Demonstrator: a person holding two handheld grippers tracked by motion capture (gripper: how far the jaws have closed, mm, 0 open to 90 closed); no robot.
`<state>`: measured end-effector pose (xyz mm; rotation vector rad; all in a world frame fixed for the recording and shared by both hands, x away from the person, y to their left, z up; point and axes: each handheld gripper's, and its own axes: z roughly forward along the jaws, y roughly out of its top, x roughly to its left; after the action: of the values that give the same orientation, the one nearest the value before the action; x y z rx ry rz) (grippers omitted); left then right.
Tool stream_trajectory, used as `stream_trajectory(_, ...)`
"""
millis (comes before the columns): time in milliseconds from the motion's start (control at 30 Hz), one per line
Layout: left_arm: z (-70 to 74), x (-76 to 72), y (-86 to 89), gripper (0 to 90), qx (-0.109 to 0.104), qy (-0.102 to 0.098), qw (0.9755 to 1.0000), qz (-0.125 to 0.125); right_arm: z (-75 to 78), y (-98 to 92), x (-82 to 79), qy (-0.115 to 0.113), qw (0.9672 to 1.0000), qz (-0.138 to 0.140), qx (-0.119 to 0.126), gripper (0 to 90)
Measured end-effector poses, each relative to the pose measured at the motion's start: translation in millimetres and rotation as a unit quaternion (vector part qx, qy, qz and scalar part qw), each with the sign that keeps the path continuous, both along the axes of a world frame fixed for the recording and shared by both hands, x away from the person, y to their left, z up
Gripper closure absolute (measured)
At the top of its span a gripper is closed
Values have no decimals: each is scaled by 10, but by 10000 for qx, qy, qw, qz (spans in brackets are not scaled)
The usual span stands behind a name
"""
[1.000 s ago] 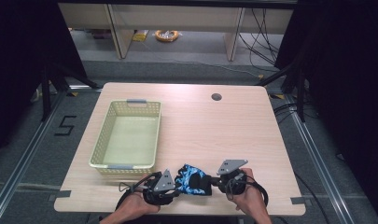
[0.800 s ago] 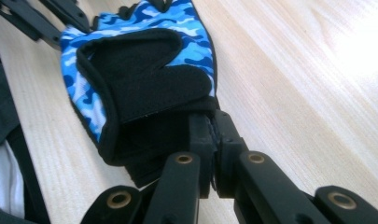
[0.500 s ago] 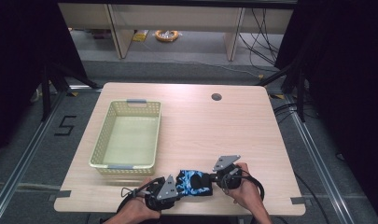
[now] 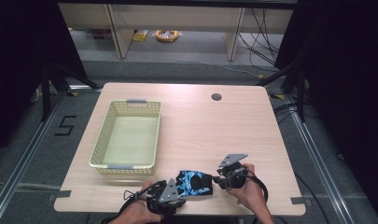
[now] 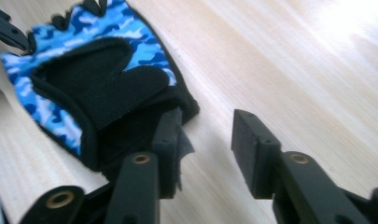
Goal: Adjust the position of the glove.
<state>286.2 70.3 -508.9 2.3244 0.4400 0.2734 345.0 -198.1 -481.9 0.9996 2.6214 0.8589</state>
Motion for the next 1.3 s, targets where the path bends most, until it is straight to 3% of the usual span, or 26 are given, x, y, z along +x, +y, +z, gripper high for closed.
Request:
stream_trajectory(100, 22, -8, 16, 541, -144, -13, 9998, 125, 70, -78, -22, -31, 9986, -254, 454, 556)
stream_trajectory(167, 43, 1, 36, 504, -130, -7, 9997, 206, 106, -82, -10, -124, 9972, -309, 665, 530)
stream_trajectory(200, 50, 2, 42, 498, -128, 9, 9997, 219, 141, -58, -18, 21, 9966, -368, 736, 512)
stream_trajectory(267, 51, 1, 52, 481, -110, 41, 9995, 288, 149, 19, -7, -78, 9953, -293, 924, 474)
stream_trajectory(367, 15, 14, 35, 453, -144, 131, 9990, 403, 171, 155, 11, 94, 9942, -239, 1046, 439)
stream_trajectory(567, -29, 16, 4, 441, -33, 194, 9991, 383, 36, 378, 154, 567, 9933, -257, 977, 420)
stream_trajectory(600, -23, 31, 10, 441, 57, 84, 9994, 339, -7, 391, 182, 654, 9938, -247, 861, 419)
stream_trajectory(633, -35, 24, 6, 440, 37, 144, 9989, 453, -25, 395, 189, 794, 9936, -330, 728, 416)
stream_trajectory(667, -40, 25, -2, 438, -37, 216, 9988, 447, -61, 393, 207, 741, 9943, -266, 721, 413)
stream_trajectory(733, -30, 43, -9, 442, 25, 150, 9985, 527, -107, 376, 226, 911, 9936, -271, 604, 411)
stream_trajectory(767, -38, 52, -16, 444, 19, 133, 9985, 533, -128, 379, 221, 1045, 9918, -372, 633, 419)
stream_trajectory(800, -43, 50, -32, 445, -41, 194, 9983, 554, -136, 362, 233, 947, 9928, -295, 667, 425)
stream_trajectory(867, -37, 51, -52, 450, -49, 235, 9981, 559, -135, 355, 229, 1007, 9919, -334, 696, 444)
stream_trajectory(900, -32, 59, -57, 451, -1, 101, 9986, 527, -133, 356, 219, 1012, 9919, -350, 690, 448)
stream_trajectory(1000, -26, 68, -63, 476, 52, 123, 9984, 558, -135, 360, 210, 942, 9932, -305, 608, 480)
stream_trajectory(1033, -30, 67, -70, 491, -17, 165, 9983, 553, -132, 369, 197, 1068, 9917, -534, 483, 490)
stream_trajectory(1067, -26, 70, -71, 505, 0, 170, 9984, 546, -130, 363, 194, 1093, 9915, -411, 576, 507)
stream_trajectory(1100, -33, 65, -77, 517, -46, 229, 9979, 603, -139, 359, 199, 976, 9926, -247, 673, 518)
stream_trajectory(1167, -27, 66, -84, 558, -33, 282, 9981, 547, -142, 351, 195, 953, 9929, -243, 670, 565)
stream_trajectory(1233, -30, 60, -92, 612, -36, 169, 9984, 546, -142, 335, 191, 1071, 9913, -334, 684, 618)
stream_trajectory(1300, -29, 73, -86, 678, 81, -34, 9986, 524, -155, 329, 190, 964, 9922, -253, 742, 642)
